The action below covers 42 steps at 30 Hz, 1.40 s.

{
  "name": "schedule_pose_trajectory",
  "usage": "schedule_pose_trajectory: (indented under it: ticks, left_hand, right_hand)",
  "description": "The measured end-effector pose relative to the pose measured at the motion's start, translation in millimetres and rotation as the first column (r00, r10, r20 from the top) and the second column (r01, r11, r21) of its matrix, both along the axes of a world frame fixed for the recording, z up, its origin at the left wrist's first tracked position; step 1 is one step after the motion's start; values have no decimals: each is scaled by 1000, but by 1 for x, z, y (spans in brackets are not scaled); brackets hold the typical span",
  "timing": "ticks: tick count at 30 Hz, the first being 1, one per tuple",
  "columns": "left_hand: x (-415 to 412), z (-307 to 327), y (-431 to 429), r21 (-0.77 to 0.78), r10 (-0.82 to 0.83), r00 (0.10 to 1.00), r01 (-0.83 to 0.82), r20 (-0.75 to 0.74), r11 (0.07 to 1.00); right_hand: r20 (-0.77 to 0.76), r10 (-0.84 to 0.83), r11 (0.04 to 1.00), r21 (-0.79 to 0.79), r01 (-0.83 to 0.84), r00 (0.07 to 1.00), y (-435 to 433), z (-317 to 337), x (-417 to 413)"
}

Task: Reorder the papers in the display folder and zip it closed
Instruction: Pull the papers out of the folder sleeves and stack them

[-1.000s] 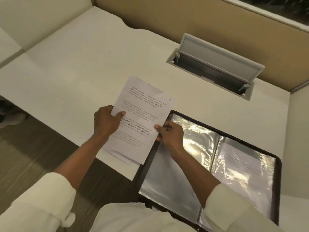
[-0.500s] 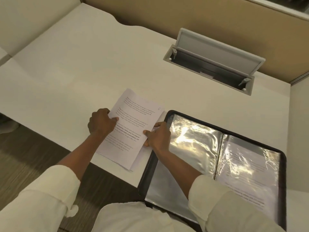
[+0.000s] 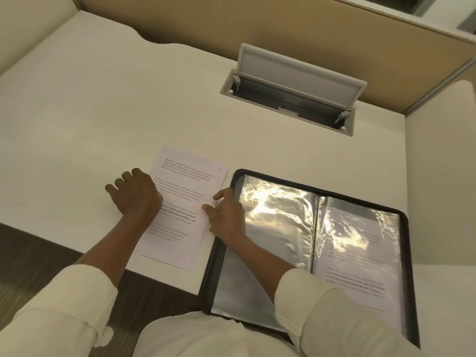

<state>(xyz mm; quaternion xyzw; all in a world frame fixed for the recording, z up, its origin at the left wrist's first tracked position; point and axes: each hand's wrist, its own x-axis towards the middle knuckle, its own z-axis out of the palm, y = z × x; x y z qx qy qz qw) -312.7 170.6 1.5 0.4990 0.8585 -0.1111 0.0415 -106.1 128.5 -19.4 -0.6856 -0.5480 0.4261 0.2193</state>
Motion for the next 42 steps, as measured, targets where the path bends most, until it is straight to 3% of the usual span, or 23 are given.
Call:
schedule_pose_trajectory:
  ticks: [4,8,11,14,19,28,31,34,38,42]
  left_hand:
    - [28,11,-8,-24,-82,996,81,-48,996]
    - [80,19,-30,2,-230,972,230,51,973]
    - [137,21,-51,58,-425,892,421,156,905]
    - [190,17,-72,154,-591,757,573,277,805]
    - [259,13,-105,218,-755,554,735,351,642]
    - [328,-2,-145,208,-833,278,886,479,415]
    - [338,-7,-154,170,-834,257,909,488,380]
    - [343,-9,-159,184,-828,283,892,484,412]
    - [347,-8,-160,173,-819,315,881,481,440]
    - [358,0,-160,188,-774,361,836,521,516]
  right_hand:
    - [109,75,982,164,-93,991,-23,8,38]
    - [123,-123,940,332,76,985,-57,11,90]
    - [218,-244,907,395,143,945,-82,3,135]
    - [398,-342,886,439,150,851,-105,-4,179]
    - [630,-444,896,327,301,637,-143,-9,235]
    - [640,-484,840,150,521,596,-189,-13,307]
    - [665,-447,856,122,503,598,-194,-12,320]
    - [696,-388,876,74,477,605,-195,-12,328]
    - [729,-342,918,126,375,593,-192,-11,339]
    - [570,-404,913,201,356,715,-193,-2,338]
